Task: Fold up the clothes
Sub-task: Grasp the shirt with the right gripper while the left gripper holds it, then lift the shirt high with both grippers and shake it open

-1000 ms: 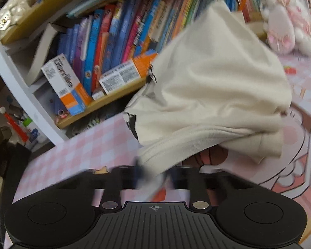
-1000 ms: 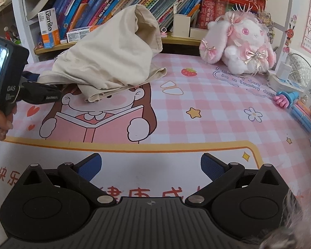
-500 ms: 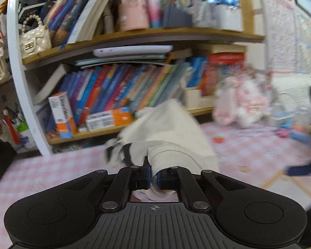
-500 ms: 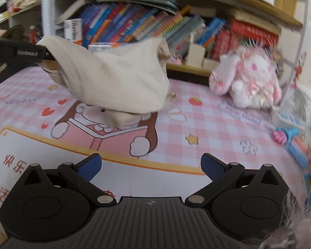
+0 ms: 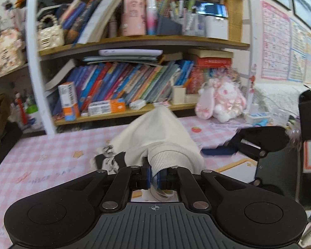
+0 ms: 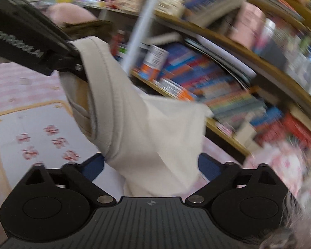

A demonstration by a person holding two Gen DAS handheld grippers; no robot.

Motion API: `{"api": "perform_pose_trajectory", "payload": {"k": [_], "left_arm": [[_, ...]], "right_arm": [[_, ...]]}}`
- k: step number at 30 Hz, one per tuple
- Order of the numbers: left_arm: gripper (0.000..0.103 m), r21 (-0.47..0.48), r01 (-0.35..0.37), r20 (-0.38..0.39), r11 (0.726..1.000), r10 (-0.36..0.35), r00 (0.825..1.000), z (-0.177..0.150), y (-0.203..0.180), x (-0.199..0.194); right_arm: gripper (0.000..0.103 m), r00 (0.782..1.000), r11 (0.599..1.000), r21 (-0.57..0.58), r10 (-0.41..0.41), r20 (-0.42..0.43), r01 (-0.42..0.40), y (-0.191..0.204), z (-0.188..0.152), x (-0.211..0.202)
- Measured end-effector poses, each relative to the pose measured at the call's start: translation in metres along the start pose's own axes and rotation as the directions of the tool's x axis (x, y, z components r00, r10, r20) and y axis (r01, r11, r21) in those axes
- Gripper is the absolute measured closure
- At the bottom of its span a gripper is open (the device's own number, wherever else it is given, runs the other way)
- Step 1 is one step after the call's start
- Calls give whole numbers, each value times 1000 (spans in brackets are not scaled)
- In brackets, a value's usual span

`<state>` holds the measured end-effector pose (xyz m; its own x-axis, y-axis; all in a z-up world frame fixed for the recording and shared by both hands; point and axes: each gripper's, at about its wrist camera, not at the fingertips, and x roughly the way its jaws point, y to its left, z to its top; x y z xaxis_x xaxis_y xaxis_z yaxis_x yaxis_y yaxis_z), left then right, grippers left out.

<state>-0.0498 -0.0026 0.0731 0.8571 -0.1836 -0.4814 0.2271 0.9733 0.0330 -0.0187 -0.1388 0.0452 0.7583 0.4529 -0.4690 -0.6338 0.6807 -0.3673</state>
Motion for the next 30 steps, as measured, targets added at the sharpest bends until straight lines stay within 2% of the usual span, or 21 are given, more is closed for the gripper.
{"api": "perform_pose_trajectory", "payload": {"k": [1,2,4,7,9,11,14,18,23,30], "left_arm": [[98,-3,-15,-12,1000,15,1000,-3,2,0],[97,-5,-30,-24,1000,30,999,-6,4,0],[90,19,-63,-59,998,64,996,-16,5,2],[85,58,-92,-107,994,98,989,-30,1,6],[70,78,-96,-131,992,105,986,-40,-4,8],[43,88,-99,-134,991,110,985,-48,-10,10],[27,109,-103,-139,989,118,983,-59,-18,14],[27,160,-121,-145,980,144,979,-70,-29,22],[27,159,-154,-127,975,175,976,-75,-34,26],[27,168,-171,-88,971,187,978,-72,-40,41]], "right_arm": [[67,1000,1000,-6,21,1,-21,0,3,0],[85,999,999,-12,42,3,-41,0,6,0],[91,998,998,-12,66,8,-66,-2,12,-1],[93,998,999,7,54,38,-54,-13,27,-8],[94,997,999,5,38,64,-38,-23,40,-14],[94,996,1000,3,20,83,-20,-33,49,-20],[94,994,1000,12,5,106,-6,-48,66,-25],[94,991,1000,9,-12,136,11,-61,83,-33],[94,988,999,-22,-32,154,36,-69,97,-39],[94,990,999,-17,-31,141,34,-74,98,-39]]}}
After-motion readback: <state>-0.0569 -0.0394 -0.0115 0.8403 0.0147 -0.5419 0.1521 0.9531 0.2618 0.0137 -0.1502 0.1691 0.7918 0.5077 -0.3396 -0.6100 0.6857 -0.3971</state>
